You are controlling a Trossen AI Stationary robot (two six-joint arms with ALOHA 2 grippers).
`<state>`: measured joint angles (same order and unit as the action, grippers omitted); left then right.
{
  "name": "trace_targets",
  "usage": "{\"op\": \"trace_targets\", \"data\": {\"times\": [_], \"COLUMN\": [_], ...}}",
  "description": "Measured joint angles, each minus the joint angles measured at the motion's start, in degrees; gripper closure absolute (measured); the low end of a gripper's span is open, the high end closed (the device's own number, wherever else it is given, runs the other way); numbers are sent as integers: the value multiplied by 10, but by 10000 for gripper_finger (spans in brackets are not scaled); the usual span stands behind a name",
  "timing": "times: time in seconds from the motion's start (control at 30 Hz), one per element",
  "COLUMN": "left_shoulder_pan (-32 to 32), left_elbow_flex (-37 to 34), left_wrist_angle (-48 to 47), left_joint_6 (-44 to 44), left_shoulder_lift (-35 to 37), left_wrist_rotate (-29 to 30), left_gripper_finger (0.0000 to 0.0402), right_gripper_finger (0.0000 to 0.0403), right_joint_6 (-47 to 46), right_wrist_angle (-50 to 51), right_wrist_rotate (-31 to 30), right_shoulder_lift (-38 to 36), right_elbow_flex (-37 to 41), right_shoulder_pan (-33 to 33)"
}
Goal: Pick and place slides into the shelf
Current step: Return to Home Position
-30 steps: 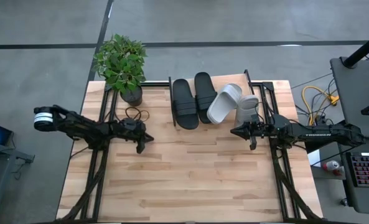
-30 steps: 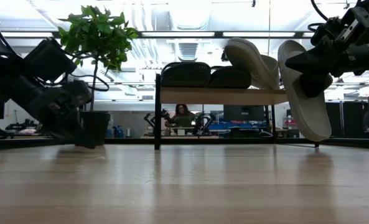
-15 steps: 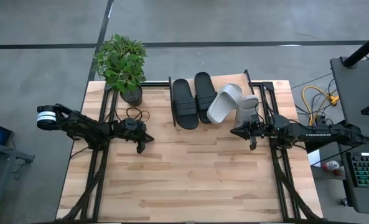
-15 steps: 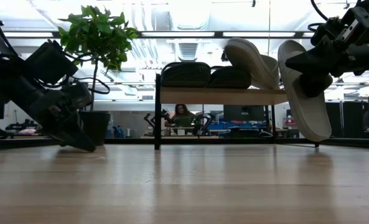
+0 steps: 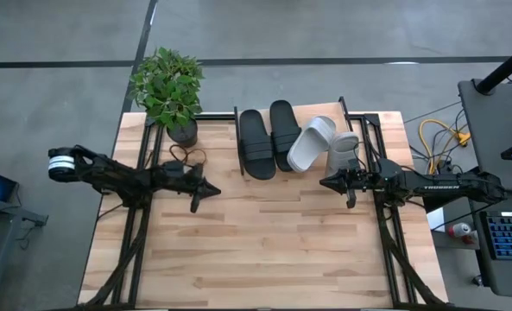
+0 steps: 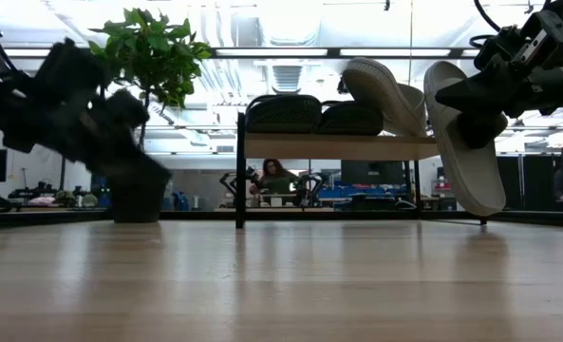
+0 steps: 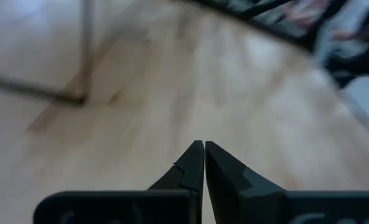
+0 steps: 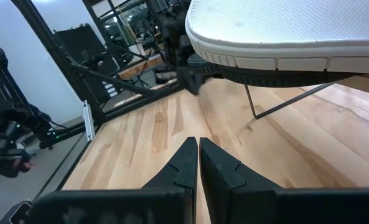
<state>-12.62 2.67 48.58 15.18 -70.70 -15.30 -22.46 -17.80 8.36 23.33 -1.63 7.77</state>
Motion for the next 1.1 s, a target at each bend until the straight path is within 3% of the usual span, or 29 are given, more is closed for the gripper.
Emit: {"op": "trace_targets", "data": {"times": [0.1,0.3,0.53,0.7,1.1], "left_shoulder_pan": [0,0,0,0,0], "left_elbow_flex": [5,12,46,85,80], "left_wrist_angle": [10,-26,-207,-370,-436], "left_joint_6": [0,10,19,-3,-8], "left_shoulder_lift": [34,129,274,360,469], "left_wrist_rotate": [-40,-46,-33,2,148], "left_gripper_finger": [402,402,402,402,402], "right_gripper_finger": [394,394,394,394,394], "right_joint_6": [0,0,0,0,0], "right_wrist_angle": [0,0,0,0,-1], "right_wrist_rotate": [0,-2,-6,-7,-9], "right_shoulder_lift": [0,0,0,0,0], "right_elbow_flex": [0,0,0,0,0], "right_shoulder_pan": [0,0,0,0,0]}}
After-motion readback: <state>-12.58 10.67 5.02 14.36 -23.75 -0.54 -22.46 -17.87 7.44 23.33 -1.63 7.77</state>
